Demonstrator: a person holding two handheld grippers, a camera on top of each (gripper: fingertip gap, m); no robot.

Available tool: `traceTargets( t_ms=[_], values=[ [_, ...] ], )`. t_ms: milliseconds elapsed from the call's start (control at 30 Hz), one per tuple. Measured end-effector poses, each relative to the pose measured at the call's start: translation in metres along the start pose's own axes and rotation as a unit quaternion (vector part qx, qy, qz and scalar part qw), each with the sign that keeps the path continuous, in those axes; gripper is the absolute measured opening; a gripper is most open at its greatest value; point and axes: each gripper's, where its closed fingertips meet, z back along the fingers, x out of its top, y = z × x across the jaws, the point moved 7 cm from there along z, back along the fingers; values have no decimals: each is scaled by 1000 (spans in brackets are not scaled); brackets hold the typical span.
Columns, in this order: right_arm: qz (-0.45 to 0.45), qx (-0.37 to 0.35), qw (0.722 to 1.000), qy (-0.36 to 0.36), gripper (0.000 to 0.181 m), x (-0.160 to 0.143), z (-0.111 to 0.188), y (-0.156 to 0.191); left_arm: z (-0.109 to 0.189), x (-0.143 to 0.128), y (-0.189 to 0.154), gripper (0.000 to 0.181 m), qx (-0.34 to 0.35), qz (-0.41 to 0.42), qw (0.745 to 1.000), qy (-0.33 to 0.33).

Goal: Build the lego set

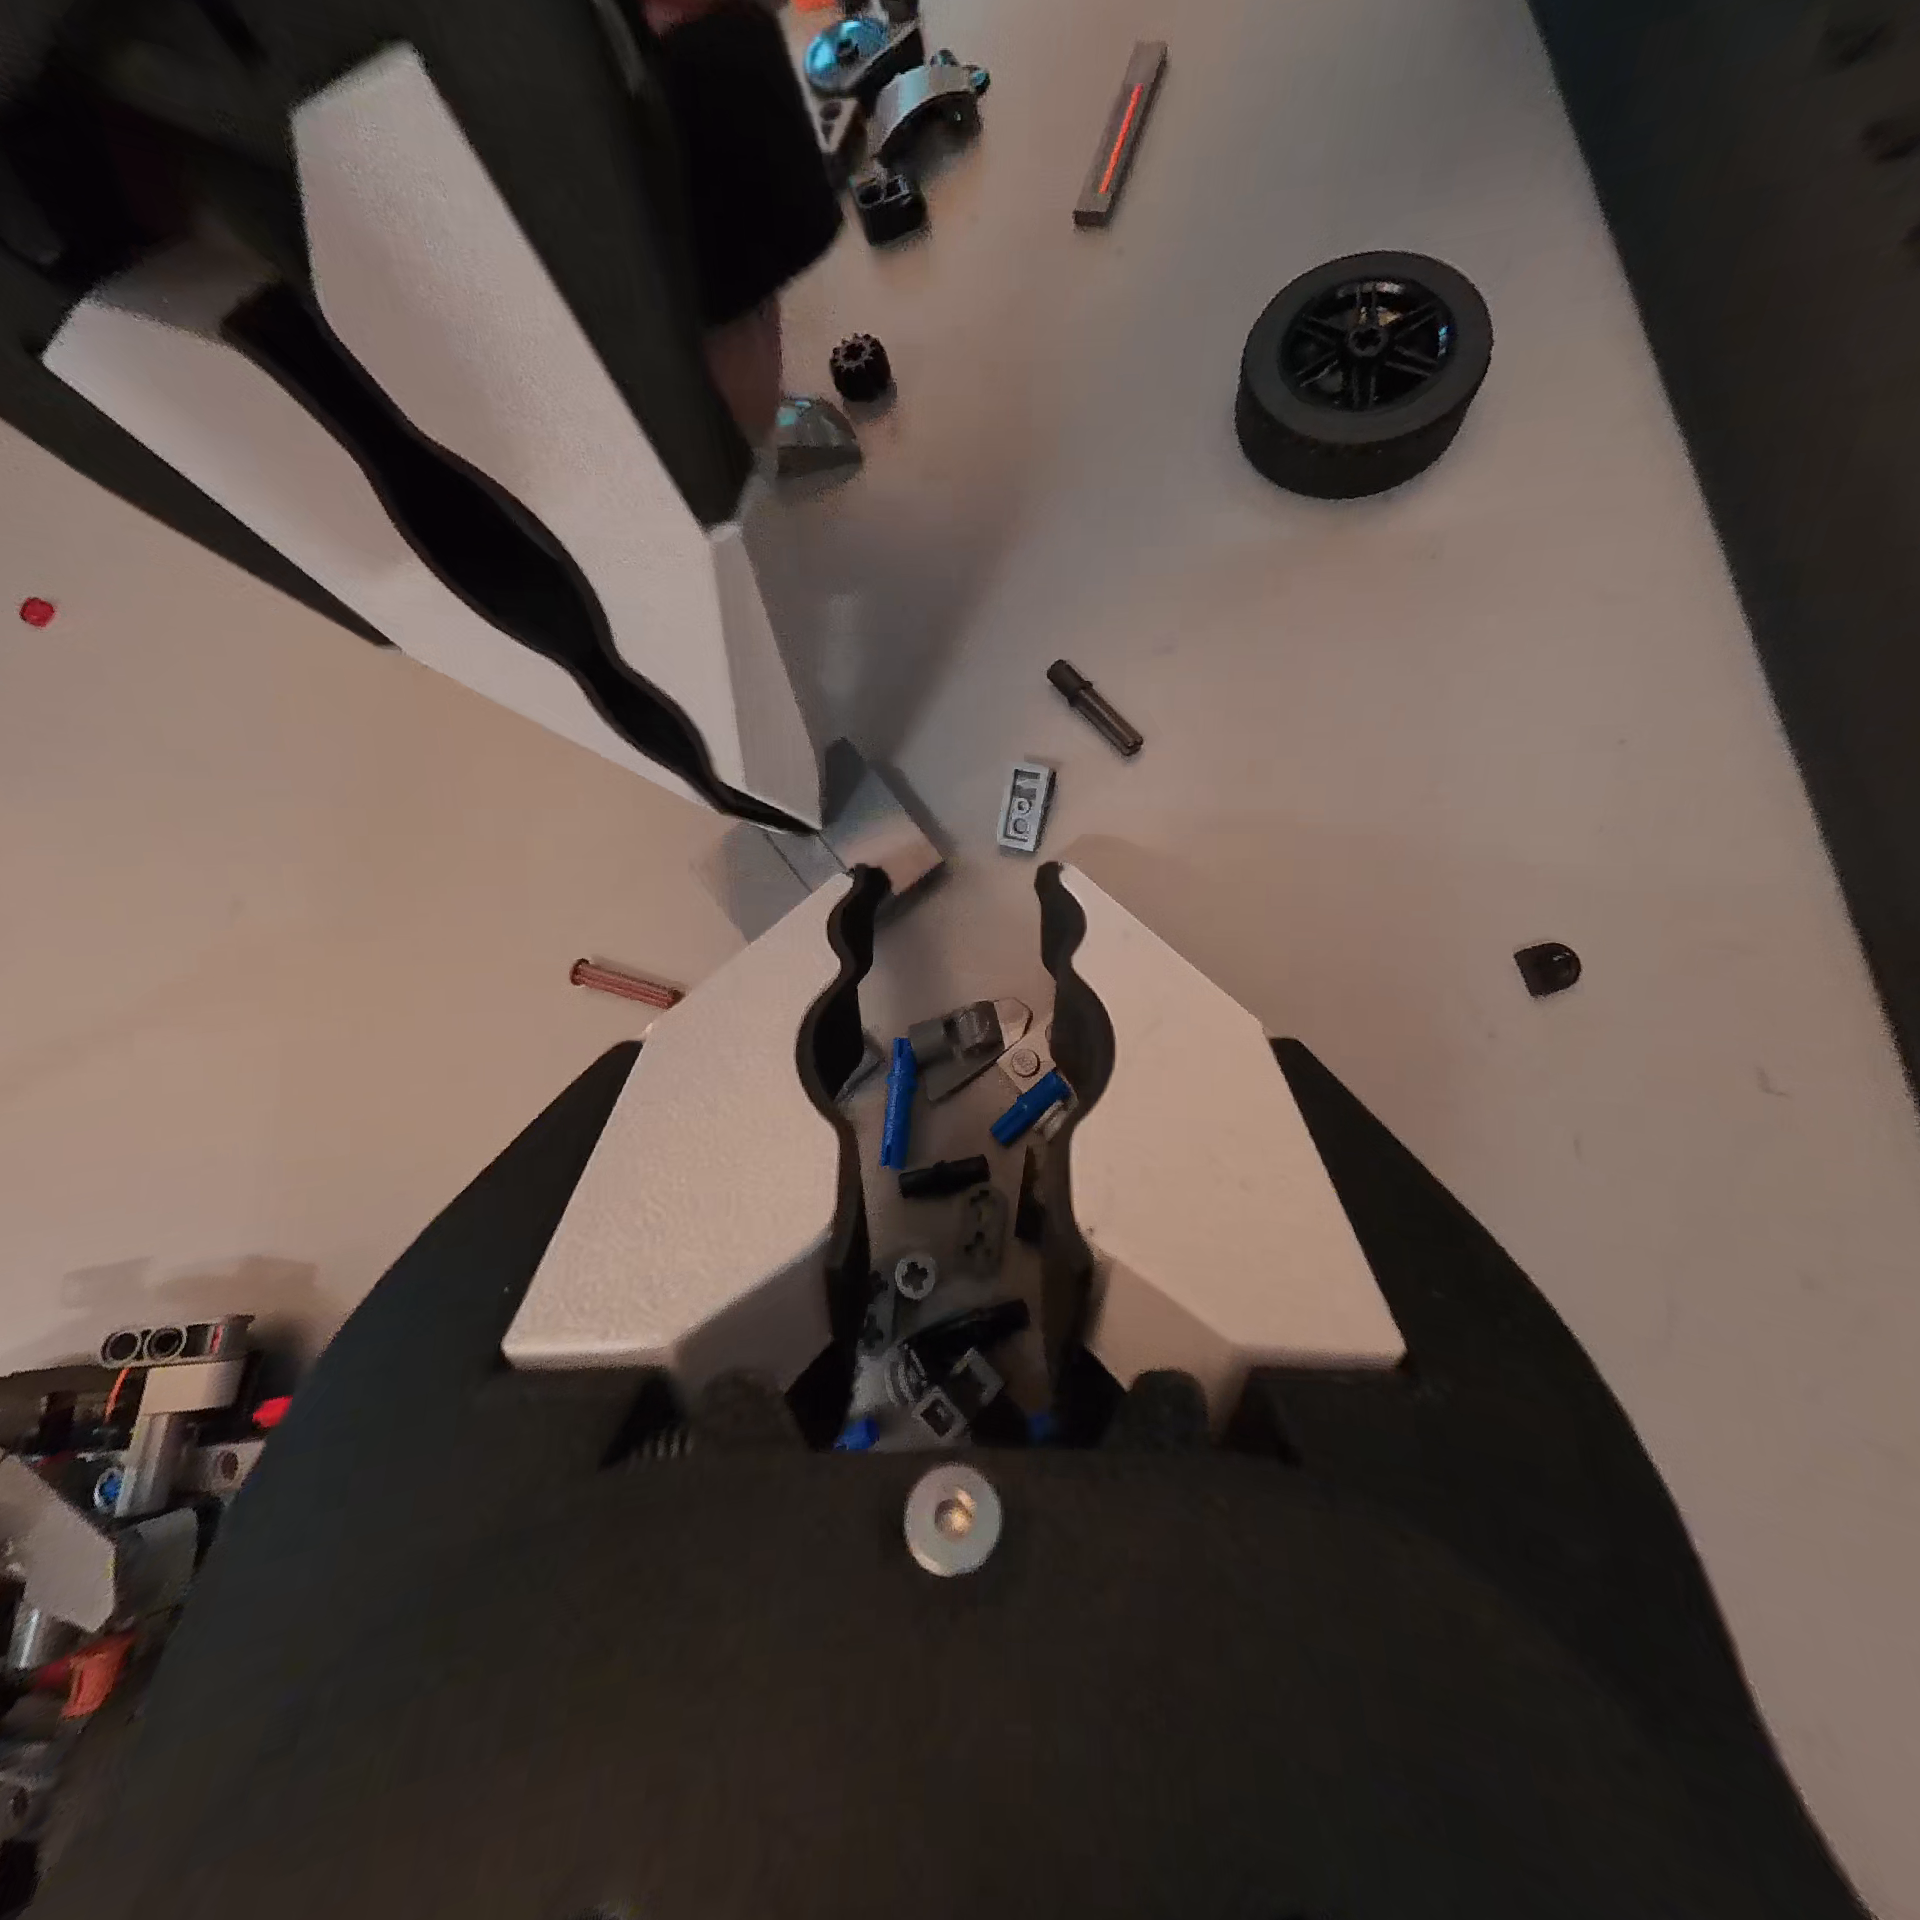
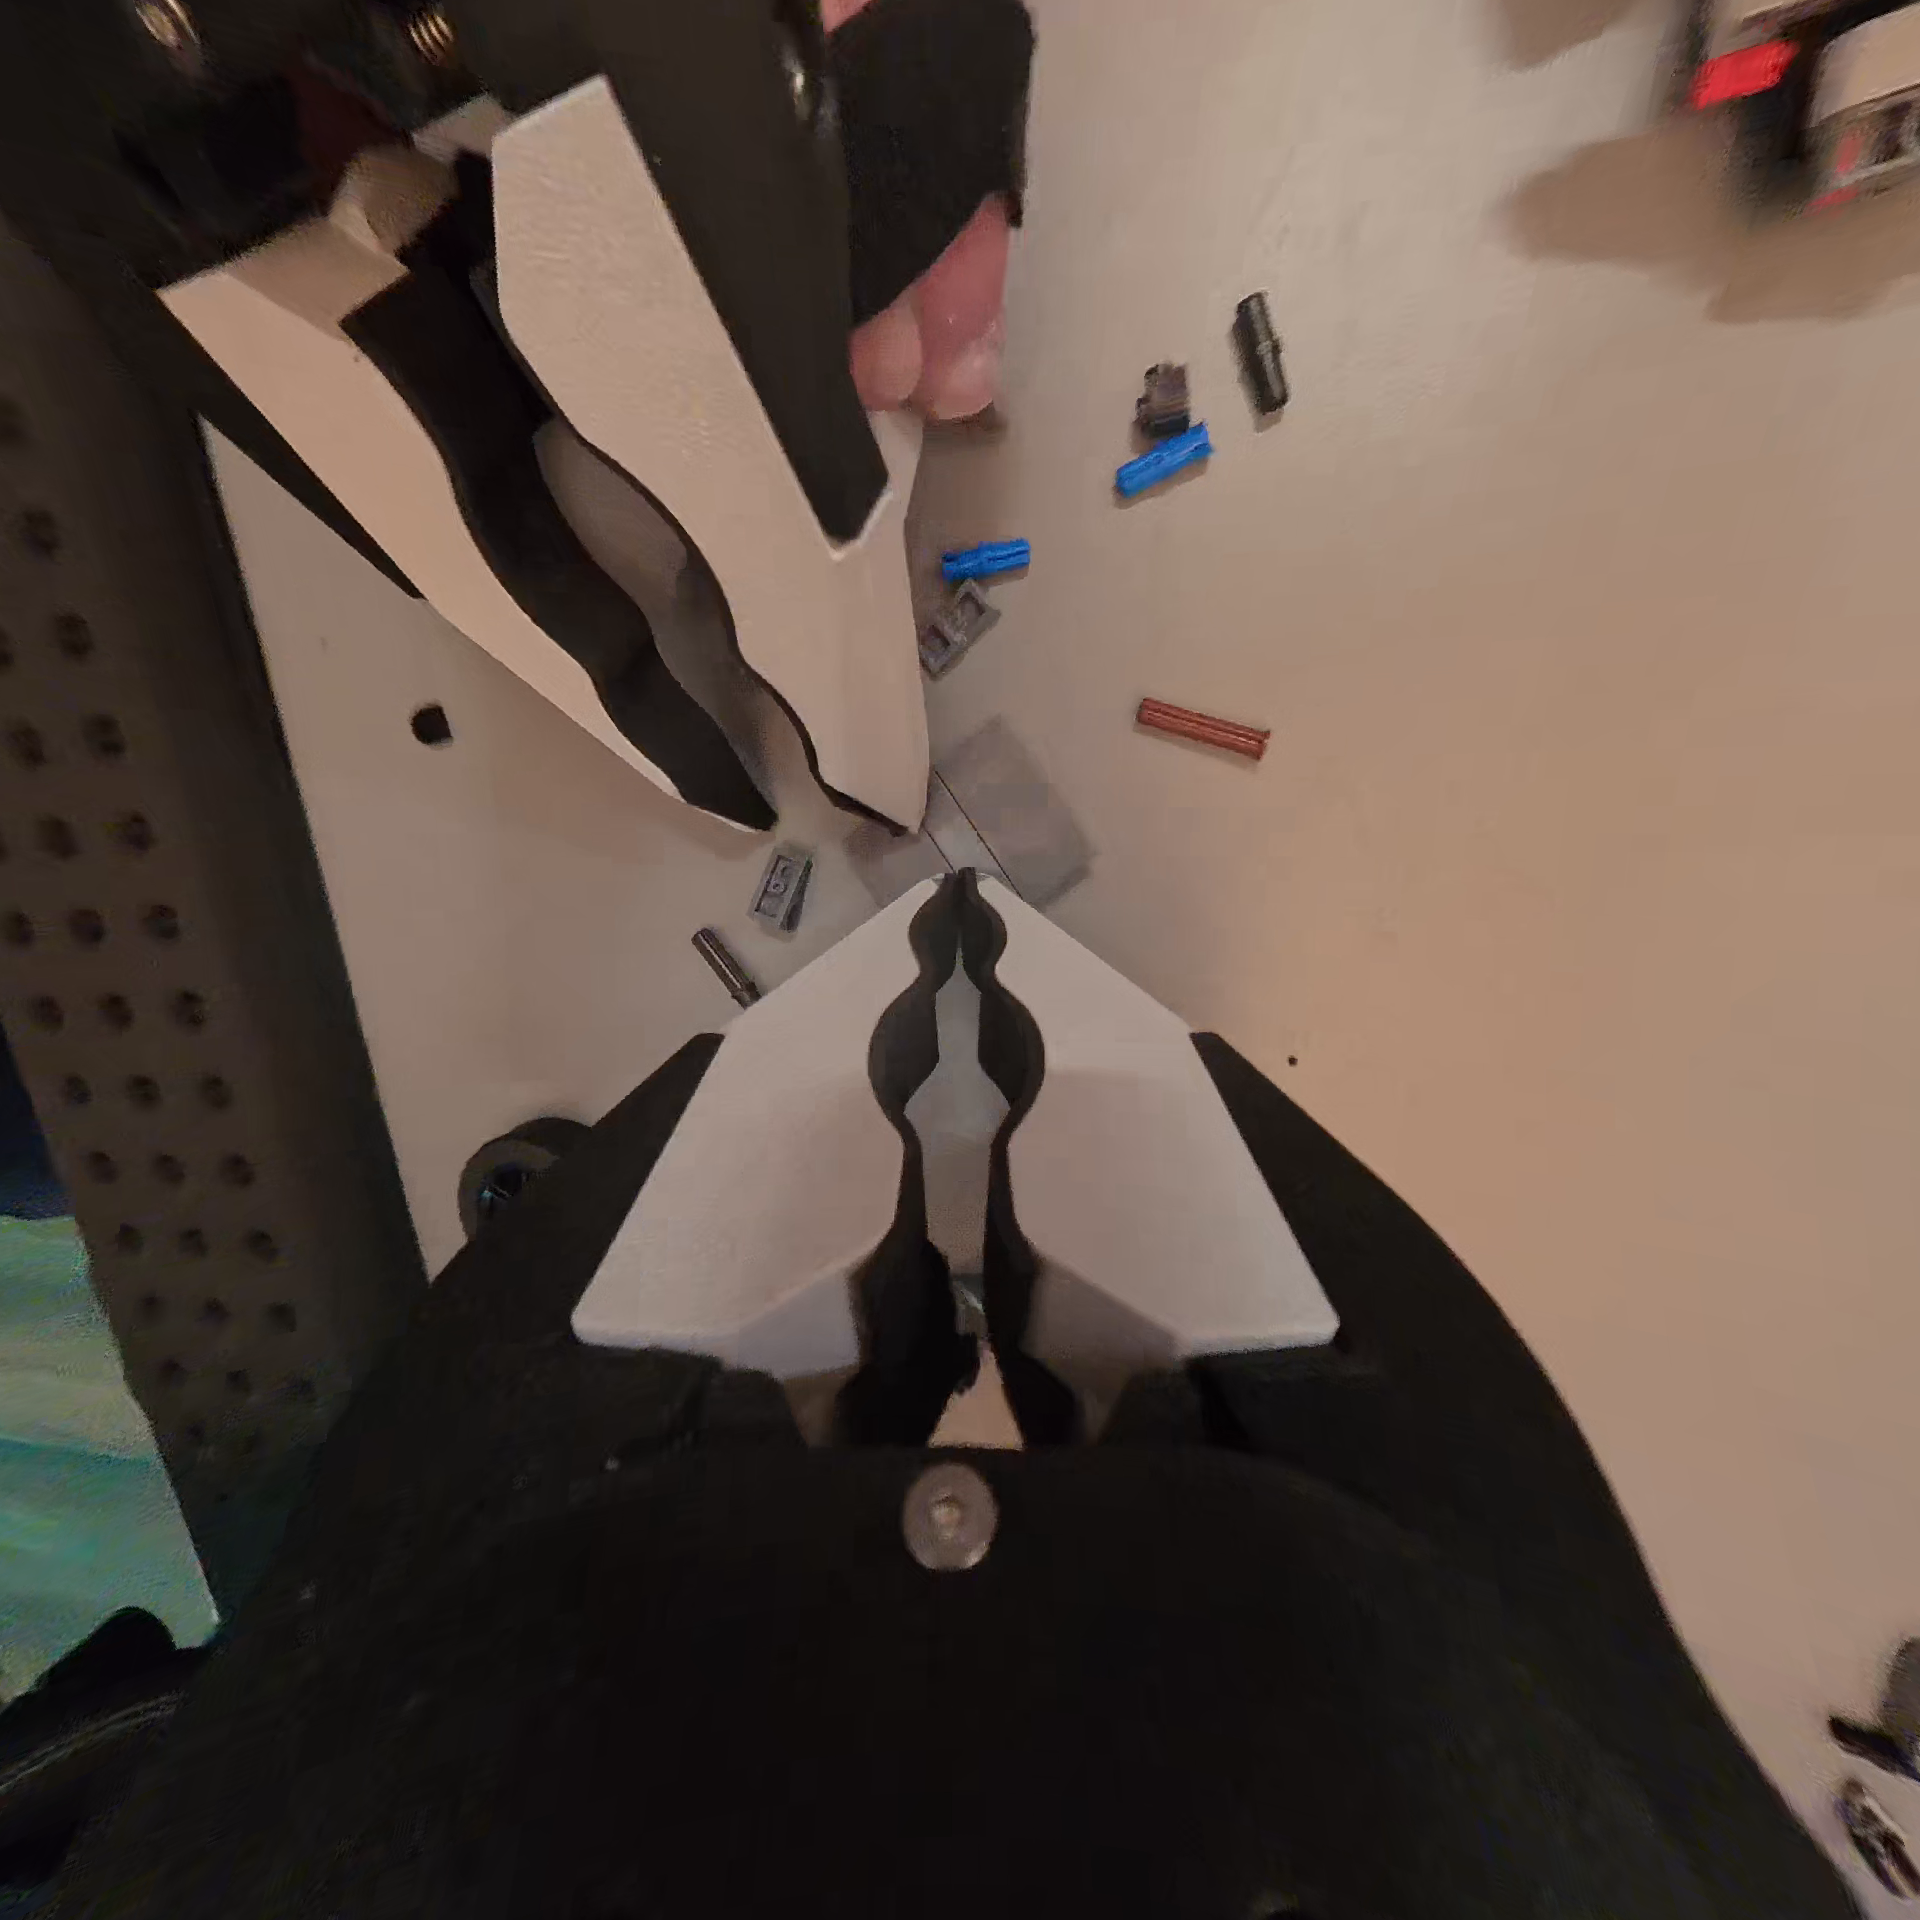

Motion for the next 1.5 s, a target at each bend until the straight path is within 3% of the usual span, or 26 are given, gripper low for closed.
traceTargets(
  t_ms=[167, 400, 600, 767, 900, 1100, 1200, 1500],
  values=[
    [-18, -37, 997, -59, 0, 1, 31, -13, 12, 2, 6, 35, 7, 12, 999, -34],
    [-14, -12, 999, -32, 0, -15, 18, -10, 9, -4, 8, 36, 4, 23, 1000, -16],
    [40, -37, 993, -101, 0, -5, 37, -3, 19, -3, 28, 56, 40, 99, 993, -54],
    [90, -71, 983, -146, 0, 4, 54, 4, 32, -3, 42, 60, -4, 214, 968, -131],
    [125, -93, 972, -173, 0, 10, 59, 10, 42, 3, 47, 61, -89, 292, 926, -222],
    [166, -118, 960, -193, 0, 18, 65, 21, 42, 8, 45, 36, -169, 344, 883, -271],
    [182, -123, 957, -191, 0, 20, 64, 25, 41, 10, 42, 14, -181, 340, 880, -278],
    [189, -131, 949, -213, 0, 23, 70, 27, 46, 1, 50, 4, -162, 351, 878, -283]
  ],
)
